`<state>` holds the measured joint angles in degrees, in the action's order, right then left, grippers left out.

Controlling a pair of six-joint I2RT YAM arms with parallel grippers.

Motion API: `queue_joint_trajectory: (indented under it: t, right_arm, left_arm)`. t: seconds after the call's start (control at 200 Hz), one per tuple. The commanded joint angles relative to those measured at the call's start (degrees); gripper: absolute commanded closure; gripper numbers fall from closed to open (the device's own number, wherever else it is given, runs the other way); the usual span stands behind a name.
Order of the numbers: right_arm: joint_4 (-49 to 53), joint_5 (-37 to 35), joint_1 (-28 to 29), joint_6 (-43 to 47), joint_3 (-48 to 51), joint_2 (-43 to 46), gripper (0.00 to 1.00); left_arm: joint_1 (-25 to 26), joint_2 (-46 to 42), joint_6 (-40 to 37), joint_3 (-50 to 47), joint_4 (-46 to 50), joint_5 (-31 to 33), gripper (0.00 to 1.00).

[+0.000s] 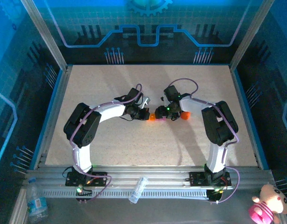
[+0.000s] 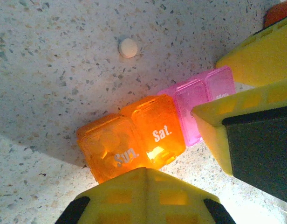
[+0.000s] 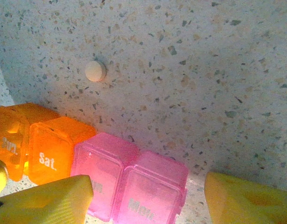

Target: Sort the pills into containers

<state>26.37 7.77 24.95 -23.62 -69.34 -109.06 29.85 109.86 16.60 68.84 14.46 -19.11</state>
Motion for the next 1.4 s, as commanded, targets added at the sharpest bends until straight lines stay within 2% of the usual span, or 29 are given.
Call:
queue_joint_trajectory:
  t: [0.0, 0.385, 0.525, 0.66, 0.956, 1.396]
  right_arm:
    - [1.9, -4.3, -0.8, -0.7, 0.9, -4.0, 0.33]
    - [2.1, -4.2, -0.8, -0.7, 0.9, -4.1, 0.33]
    - [2.3, -4.2, -0.8, -0.7, 0.8, -4.0, 0.33]
    - [2.7, -4.1, -0.8, -0.6, 0.5, -3.7, 0.33]
    - [3.7, -3.2, -0.8, -0.3, -0.5, -3.3, 0.33]
    - [4.2, -2.2, -0.2, 0.1, -0.7, -1.5, 0.33]
  left_arm:
    - [0.4, -0.3, -0.4, -0.8, 1.7, 1.5, 1.0]
    - [0.6, 2.6, -0.1, -3.1, 0.3, 2.6, 1.0]
    - [0.9, 2.9, -0.5, -3.7, 0.6, 5.1, 1.0]
    - [0.9, 2.3, -1.0, -2.9, 2.2, 7.7, 1.0]
    - [0.9, -1.0, -1.5, 1.7, 3.8, 6.9, 1.0]
    - [0.0, -4.3, -0.8, 11.1, 5.8, 6.4, 0.84]
